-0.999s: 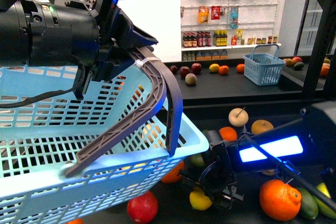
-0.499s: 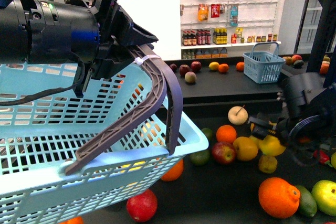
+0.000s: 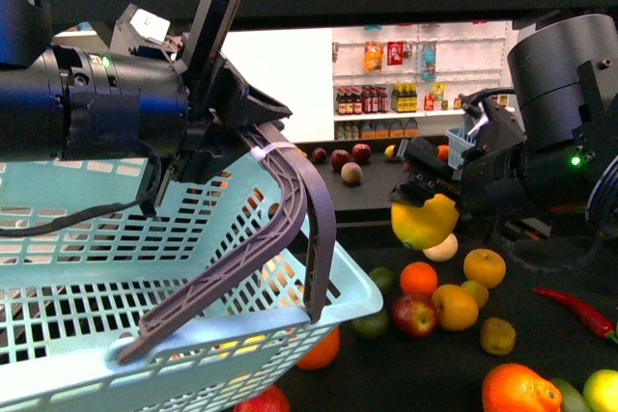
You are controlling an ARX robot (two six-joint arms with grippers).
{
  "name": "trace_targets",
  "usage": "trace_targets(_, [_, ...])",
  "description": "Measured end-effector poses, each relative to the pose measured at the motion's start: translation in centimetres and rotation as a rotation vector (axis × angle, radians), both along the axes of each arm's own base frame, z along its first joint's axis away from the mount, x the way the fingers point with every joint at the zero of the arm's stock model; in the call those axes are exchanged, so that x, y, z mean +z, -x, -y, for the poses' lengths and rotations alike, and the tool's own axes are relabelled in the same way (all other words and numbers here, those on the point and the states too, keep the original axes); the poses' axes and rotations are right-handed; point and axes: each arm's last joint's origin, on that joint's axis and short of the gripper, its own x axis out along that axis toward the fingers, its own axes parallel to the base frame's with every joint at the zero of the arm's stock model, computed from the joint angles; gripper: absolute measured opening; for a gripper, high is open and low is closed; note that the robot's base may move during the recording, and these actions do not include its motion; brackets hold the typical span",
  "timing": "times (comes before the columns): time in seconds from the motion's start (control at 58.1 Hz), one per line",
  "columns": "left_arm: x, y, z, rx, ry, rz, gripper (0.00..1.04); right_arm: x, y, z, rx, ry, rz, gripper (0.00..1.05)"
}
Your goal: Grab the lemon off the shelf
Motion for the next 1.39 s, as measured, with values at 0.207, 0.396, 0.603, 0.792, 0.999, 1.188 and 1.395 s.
trace_targets(0.207, [0.0,0.0,0.0,0.0,0.0,0.0,0.1,0.2,1.2,-2.7,0.08,-0.027,-0.008,0.66])
trace_targets(0.396, [0.0,0.0,0.0,-0.002,0.0,0.0,0.1,0.1,2.1,-5.3,0.146,-0.048,-0.016,0.66])
trace_targets(0.603, [0.0,0.0,0.0,-0.001,0.0,0.0,0.1,0.2,2.9,-7.5,0.217,-0.06,-0.005,0.66])
trace_targets(0.792, [0.0,0.0,0.0,-0.004,0.001,-0.001,0.1,-0.1,3.2,-8.0,0.239,-0.061,-0.006,0.81])
trace_targets(0.999, [0.0,0.0,0.0,-0.003,0.005,-0.007,0.1,0.1,2.9,-7.4,0.234,-0.07,0.02,0.97])
trace_targets(1.188, [0.0,0.0,0.0,0.0,0.0,-0.002,0.1,3.3,2.9,-4.5,0.138,-0.019,0.14,0.97])
trace_targets(1.395, [0.0,0.0,0.0,0.0,0.002,-0.005,0.1,6.5,6.1,2.1,-0.109,0.149,0.32,0.97])
